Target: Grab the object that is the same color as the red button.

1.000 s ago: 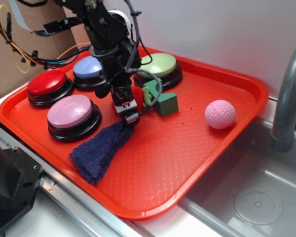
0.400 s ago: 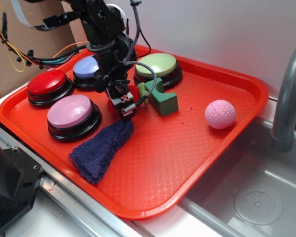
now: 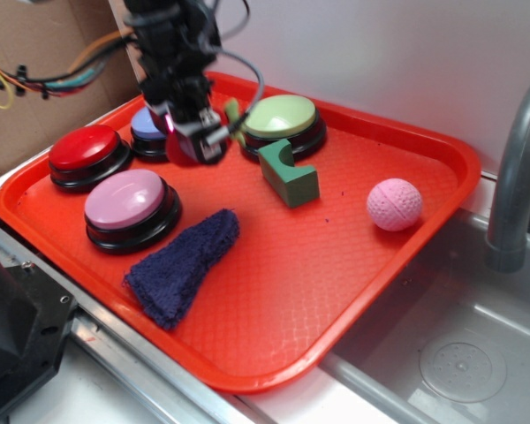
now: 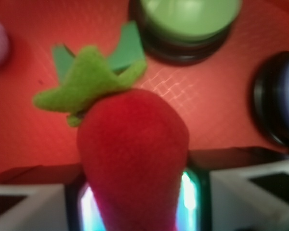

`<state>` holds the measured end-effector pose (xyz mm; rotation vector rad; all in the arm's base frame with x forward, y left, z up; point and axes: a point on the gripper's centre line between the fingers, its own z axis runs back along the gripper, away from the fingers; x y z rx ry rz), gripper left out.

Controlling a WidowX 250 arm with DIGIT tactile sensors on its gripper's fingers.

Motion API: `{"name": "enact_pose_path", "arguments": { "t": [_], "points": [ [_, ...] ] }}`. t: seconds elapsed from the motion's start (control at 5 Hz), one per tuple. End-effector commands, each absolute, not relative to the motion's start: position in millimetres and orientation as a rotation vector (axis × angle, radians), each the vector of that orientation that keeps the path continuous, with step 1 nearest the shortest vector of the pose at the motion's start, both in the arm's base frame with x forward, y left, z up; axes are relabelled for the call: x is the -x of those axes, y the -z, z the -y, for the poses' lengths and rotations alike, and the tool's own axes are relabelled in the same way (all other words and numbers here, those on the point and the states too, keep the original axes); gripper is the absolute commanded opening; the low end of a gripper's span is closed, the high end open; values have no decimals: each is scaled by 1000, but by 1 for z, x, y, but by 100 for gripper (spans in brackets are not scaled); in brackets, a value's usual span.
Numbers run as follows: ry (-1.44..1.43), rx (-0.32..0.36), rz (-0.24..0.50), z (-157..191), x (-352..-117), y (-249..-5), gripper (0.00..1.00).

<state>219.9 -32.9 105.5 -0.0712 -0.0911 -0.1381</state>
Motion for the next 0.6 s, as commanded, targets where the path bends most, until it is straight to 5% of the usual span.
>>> {"name": "enact_pose_path", "arguments": {
  "t": [0.0, 0.4],
  "points": [
    [118, 139, 197, 56, -193, -179, 0],
    [81, 156, 167, 56, -189, -174, 0]
  ]
}}
